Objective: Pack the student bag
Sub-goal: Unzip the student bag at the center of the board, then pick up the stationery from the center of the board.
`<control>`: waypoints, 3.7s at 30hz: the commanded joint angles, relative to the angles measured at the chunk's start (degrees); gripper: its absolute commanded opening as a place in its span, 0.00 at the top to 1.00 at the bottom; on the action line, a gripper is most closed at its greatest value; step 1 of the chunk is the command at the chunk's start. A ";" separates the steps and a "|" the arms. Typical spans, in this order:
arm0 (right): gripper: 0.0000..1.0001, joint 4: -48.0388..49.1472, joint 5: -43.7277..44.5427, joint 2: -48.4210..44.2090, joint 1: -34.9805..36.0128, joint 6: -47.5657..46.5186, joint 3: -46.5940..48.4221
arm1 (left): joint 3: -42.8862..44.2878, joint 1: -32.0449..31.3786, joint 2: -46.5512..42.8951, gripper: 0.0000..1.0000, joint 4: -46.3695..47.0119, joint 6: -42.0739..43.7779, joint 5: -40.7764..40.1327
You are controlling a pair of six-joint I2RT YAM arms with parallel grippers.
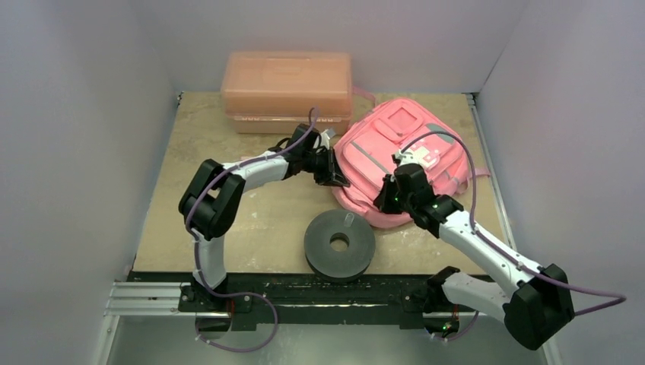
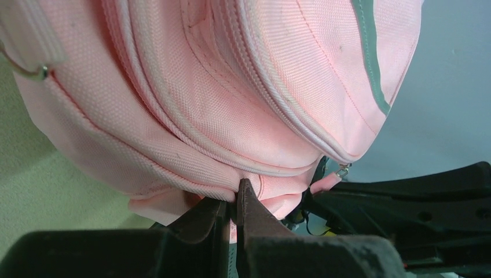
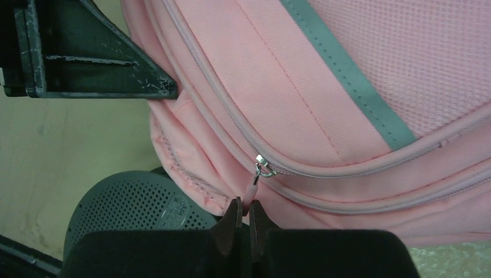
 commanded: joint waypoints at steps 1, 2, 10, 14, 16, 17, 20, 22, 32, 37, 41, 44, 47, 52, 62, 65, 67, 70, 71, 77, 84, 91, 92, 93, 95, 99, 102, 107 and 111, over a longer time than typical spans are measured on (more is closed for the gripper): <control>1.00 3.55 -4.89 1.85 6.89 6.23 4.44 | -3.07 -1.80 -4.97 1.00 11.17 -4.08 0.16; 1.00 4.88 -5.59 2.37 7.43 7.35 5.31 | -3.92 -1.87 -5.31 1.00 12.57 -4.77 -0.28; 1.00 17.36 -14.50 15.21 8.59 20.71 15.06 | -14.20 -3.20 -5.93 1.00 35.98 -15.52 -4.24; 1.00 17.78 -12.72 18.73 8.58 24.43 19.08 | -15.67 -3.86 -5.83 1.00 38.41 -16.24 -4.85; 1.00 19.57 -10.44 20.26 8.47 26.01 20.55 | -16.22 -4.20 -6.25 1.00 38.75 -15.91 -5.34; 1.00 20.26 -9.83 21.31 8.27 26.31 21.43 | -16.48 -4.39 -6.50 1.00 38.75 -15.78 -5.66; 1.00 22.11 -9.35 23.38 6.88 28.52 23.98 | -17.47 -4.95 -6.90 1.00 39.93 -16.17 -6.31; 1.00 26.33 -9.38 23.44 5.76 32.24 23.53 | -18.39 -5.31 -7.25 1.00 41.29 -16.56 -6.74; 1.00 29.57 -6.41 31.88 3.73 40.82 33.63 | -20.57 -6.01 -7.82 1.00 44.13 -16.15 -9.63; 1.00 29.60 -6.04 39.32 0.69 42.17 39.69 | -20.57 -6.02 -7.81 1.00 42.98 -15.81 -9.50; 1.00 31.92 -6.66 44.94 -1.23 40.46 43.22 | -21.36 -5.93 -8.31 1.00 42.08 -15.42 -9.82; 1.00 30.07 -7.14 46.93 -1.96 36.21 46.43 | -21.54 -5.99 -8.50 1.00 41.43 -15.24 -9.85; 0.97 29.04 -11.06 45.43 -2.14 28.47 47.09 | -21.35 -5.90 -9.33 1.00 39.93 -14.29 -9.61; 0.71 17.16 -14.35 35.98 -2.21 8.29 45.90 | -19.61 -5.75 -12.55 0.92 31.94 -8.62 -9.83; 0.45 -11.43 4.15 23.82 1.74 -21.58 35.73 | -19.86 -1.92 -20.85 0.58 22.64 -4.50 -3.59; 0.42 -10.74 6.50 21.23 3.68 -21.00 31.57 | -23.03 1.43 -25.99 0.46 22.18 -4.55 -1.67; 0.40 -8.68 2.45 19.38 4.19 -19.36 29.56 | -25.48 4.96 -30.45 0.30 18.64 -3.71 -1.52; 0.35 -4.78 -0.67 17.05 5.57 -17.87 27.68 | -26.55 12.17 -37.91 0.25 3.52 1.48 -4.76; 0.33 -4.10 -0.69 16.85 5.88 -17.66 27.77 | -25.62 14.18 -40.84 0.24 -4.18 5.28 -8.13; 0.28 -6.76 2.98 17.69 5.94 -19.47 30.80 | -17.57 25.11 -46.74 0.19 -34.57 10.37 -28.21; 0.27 -14.81 26.49 15.35 12.38 -22.42 28.88 | -24.41 29.02 -49.48 0.20 -24.31 -0.28 -14.55; 0.28 -17.46 32.46 16.71 13.38 -25.57 24.05 | -27.78 29.17 -51.16 0.20 -21.29 -2.55 -13.78; 0.28 -17.52 33.76 17.14 13.35 -25.59 23.49 | -27.86 29.17 -51.48 0.20 -21.01 -2.45 -13.00; 0.28 -16.93 35.14 17.56 13.33 -25.44 22.68 | -27.93 29.17 -51.84 0.20 -20.79 -2.22 -11.91; 0.29 -16.03 38.52 18.67 13.23 -26.00 22.19 | -28.58 29.17 -52.32 0.20 -19.71 -1.98 -9.99; 0.42 -18.97 43.19 21.63 13.21 -22.47 25.90 | -30.42 29.12 -53.66 0.20 -17.77 -1.87 -6.12; 0.48 -17.17 44.78 21.15 13.11 -23.14 26.77 | -32.45 29.17 -56.27 0.18 -15.99 -1.79 -4.84; 0.66 -16.17 48.90 21.44 13.09 -24.47 28.26 | -34.06 29.16 -59.22 0.14 -16.39 -0.61 -3.68; 0.85 -17.34 47.03 22.60 13.14 -23.63 30.17 | -34.21 29.16 -59.57 0.14 -18.08 1.23 -3.51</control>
